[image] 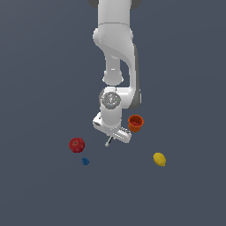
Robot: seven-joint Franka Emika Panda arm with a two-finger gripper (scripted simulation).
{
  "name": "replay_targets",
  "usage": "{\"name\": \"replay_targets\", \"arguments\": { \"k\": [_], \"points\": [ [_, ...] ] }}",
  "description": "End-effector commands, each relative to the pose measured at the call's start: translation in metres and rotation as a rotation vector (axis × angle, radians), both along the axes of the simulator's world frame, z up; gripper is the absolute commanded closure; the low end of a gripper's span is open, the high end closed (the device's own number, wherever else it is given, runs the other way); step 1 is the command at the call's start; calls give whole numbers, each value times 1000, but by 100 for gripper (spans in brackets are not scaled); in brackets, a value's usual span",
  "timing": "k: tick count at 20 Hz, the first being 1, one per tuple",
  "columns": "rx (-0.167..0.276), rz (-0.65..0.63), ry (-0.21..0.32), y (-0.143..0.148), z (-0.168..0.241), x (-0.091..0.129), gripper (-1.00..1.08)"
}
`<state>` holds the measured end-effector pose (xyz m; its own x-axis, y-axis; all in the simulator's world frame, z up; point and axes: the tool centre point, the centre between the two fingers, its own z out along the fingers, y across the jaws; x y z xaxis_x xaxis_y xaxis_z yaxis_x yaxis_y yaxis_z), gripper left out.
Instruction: Pick up a designated object from a clutter of objects.
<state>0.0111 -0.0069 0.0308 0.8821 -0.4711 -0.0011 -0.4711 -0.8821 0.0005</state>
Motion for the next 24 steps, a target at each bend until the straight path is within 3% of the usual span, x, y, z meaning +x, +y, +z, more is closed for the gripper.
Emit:
{"name": "replay_targets", "arguments": {
  "k": [1,24],
  "points": [
    [0,0,-1,-3,14,4,108],
    [0,0,-1,-44,229,66,108]
  ]
}}
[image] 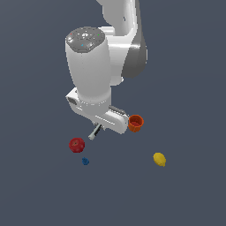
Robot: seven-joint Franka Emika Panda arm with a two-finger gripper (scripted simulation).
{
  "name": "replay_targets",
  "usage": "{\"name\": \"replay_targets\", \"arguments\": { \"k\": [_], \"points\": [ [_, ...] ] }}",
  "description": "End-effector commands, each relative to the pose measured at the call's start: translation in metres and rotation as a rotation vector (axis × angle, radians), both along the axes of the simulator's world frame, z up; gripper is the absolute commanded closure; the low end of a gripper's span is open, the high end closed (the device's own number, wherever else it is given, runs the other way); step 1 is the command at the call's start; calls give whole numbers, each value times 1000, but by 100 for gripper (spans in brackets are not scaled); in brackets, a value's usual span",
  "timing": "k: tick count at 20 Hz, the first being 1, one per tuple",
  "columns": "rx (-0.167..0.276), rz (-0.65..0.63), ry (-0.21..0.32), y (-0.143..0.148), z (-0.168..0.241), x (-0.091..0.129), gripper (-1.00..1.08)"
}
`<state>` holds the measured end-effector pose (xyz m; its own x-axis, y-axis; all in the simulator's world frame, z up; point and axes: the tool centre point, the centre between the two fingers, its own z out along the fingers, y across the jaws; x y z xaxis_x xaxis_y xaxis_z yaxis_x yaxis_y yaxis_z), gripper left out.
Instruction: Pick up a designated object from a clutter of objects.
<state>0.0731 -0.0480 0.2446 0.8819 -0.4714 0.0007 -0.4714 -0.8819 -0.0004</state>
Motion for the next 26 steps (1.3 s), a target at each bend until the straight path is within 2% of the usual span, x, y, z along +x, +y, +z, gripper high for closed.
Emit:
{"name": "replay_targets", "arguments": {
  "k": [1,14,26],
  "points": [
    [0,0,1,-5,25,7,108],
    [0,0,1,-24,124,41,108],
    [0,0,1,-31,160,55,108]
  ]
}}
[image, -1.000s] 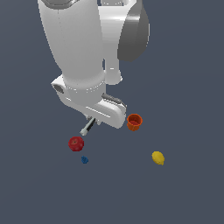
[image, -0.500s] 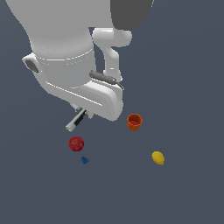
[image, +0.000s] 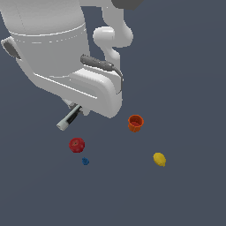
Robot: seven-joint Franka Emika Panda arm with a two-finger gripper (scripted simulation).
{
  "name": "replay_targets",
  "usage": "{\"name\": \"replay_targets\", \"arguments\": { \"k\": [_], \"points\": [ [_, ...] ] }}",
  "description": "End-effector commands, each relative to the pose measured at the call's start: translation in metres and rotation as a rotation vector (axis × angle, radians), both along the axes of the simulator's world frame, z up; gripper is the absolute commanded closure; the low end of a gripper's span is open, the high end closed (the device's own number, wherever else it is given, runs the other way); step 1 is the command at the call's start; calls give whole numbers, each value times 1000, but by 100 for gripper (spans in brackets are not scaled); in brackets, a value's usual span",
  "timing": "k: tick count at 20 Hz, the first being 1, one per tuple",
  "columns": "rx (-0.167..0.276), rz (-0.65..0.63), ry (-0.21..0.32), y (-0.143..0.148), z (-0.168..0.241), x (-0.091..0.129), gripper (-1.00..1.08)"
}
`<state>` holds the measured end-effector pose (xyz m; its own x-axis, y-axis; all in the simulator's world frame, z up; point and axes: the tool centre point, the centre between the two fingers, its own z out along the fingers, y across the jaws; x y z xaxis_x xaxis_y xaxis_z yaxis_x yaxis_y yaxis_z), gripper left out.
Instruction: Pick up a designated object from a clutter of objects.
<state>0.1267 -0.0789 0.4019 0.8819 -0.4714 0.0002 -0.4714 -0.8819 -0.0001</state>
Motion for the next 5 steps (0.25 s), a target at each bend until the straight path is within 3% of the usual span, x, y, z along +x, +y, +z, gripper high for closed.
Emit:
{"name": "replay_targets", "arguments": {
  "k": [1,5],
  "points": [
    [0,0,0,-1,4,2,108],
    [0,0,0,-1,6,2,108]
  ]
}}
